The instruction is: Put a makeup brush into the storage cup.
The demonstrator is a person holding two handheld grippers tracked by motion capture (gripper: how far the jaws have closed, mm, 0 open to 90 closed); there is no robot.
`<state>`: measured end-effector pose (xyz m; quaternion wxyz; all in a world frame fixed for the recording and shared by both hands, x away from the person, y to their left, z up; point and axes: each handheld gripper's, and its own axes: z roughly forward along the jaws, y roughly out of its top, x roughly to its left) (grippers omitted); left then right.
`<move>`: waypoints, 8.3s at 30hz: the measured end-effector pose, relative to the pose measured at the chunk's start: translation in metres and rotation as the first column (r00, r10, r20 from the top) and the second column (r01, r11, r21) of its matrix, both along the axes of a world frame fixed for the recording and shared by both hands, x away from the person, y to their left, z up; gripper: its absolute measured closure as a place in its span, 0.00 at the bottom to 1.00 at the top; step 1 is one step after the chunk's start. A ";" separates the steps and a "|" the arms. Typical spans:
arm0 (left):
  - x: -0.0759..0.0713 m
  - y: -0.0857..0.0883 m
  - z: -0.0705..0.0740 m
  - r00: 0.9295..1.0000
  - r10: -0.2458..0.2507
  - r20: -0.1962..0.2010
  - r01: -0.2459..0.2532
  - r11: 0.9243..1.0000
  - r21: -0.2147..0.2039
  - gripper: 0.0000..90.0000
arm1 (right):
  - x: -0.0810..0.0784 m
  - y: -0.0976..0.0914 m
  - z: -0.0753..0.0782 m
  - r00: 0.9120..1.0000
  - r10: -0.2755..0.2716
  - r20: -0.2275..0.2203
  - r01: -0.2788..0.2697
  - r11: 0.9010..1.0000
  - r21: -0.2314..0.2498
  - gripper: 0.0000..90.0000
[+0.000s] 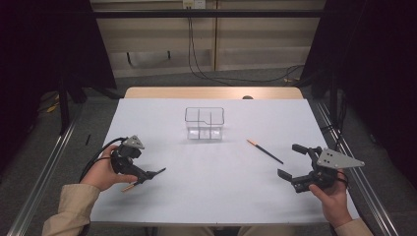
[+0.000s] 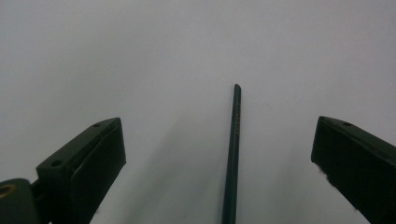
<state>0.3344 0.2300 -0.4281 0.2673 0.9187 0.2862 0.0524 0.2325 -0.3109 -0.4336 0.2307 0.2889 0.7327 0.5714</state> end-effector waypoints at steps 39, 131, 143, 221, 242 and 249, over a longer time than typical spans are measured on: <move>-0.002 -0.006 -0.009 0.968 -0.002 -0.252 0.071 0.962 0.264 0.56 | 0.001 0.000 -0.001 1.000 0.007 -0.009 -0.007 1.000 -0.006 0.01; 0.025 -0.183 0.037 0.910 -0.339 -0.238 0.393 0.890 0.232 0.93 | 0.028 0.024 -0.001 0.988 0.118 -0.102 -0.126 0.989 -0.076 0.00; 0.021 -0.205 0.039 0.889 -0.389 -0.244 0.441 0.870 0.219 0.93 | 0.045 0.034 0.003 0.969 0.161 -0.188 -0.177 0.982 -0.070 0.00; 0.021 -0.242 0.049 0.813 -0.509 -0.281 0.546 0.835 0.066 0.92 | 0.079 0.127 0.003 0.778 0.444 -0.445 -0.619 0.660 -0.425 0.94; 0.021 -0.230 0.045 0.855 -0.487 -0.177 0.495 0.869 -0.001 0.44 | 0.081 0.118 0.002 0.794 0.420 -0.439 -0.592 0.698 -0.404 0.94; 0.023 -0.222 0.043 0.870 -0.473 -0.141 0.471 0.881 -0.051 0.28 | 0.081 0.116 0.000 0.800 0.412 -0.437 -0.582 0.711 -0.394 0.94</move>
